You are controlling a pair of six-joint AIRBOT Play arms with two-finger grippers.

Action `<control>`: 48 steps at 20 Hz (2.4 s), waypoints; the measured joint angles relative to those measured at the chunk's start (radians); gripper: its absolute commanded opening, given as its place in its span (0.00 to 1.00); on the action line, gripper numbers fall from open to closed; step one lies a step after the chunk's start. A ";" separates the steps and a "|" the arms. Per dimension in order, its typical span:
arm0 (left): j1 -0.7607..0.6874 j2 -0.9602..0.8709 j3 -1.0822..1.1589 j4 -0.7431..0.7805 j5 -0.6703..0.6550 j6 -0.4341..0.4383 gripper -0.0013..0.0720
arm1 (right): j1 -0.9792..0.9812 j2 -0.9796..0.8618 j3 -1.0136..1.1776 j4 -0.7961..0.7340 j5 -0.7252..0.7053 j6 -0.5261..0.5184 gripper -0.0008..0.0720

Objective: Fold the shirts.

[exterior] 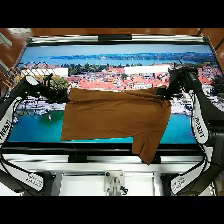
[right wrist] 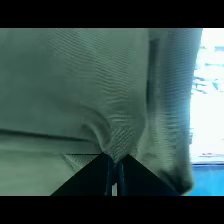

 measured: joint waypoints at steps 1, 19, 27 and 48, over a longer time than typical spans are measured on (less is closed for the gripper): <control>0.001 0.000 0.000 0.003 -0.002 -0.002 0.06 | -0.001 0.000 -0.001 -0.012 -0.002 0.006 0.11; 0.017 0.041 0.111 -0.045 -0.108 -0.008 0.06 | -0.051 0.121 -0.002 0.085 -0.046 0.007 0.11; 0.000 0.041 -0.012 -0.009 -0.166 -0.026 0.06 | -0.042 0.066 -0.002 0.133 -0.123 0.025 0.45; 0.212 0.429 -0.650 -0.039 -0.222 0.140 0.92 | -0.418 0.451 -0.236 0.201 -0.390 -0.142 0.66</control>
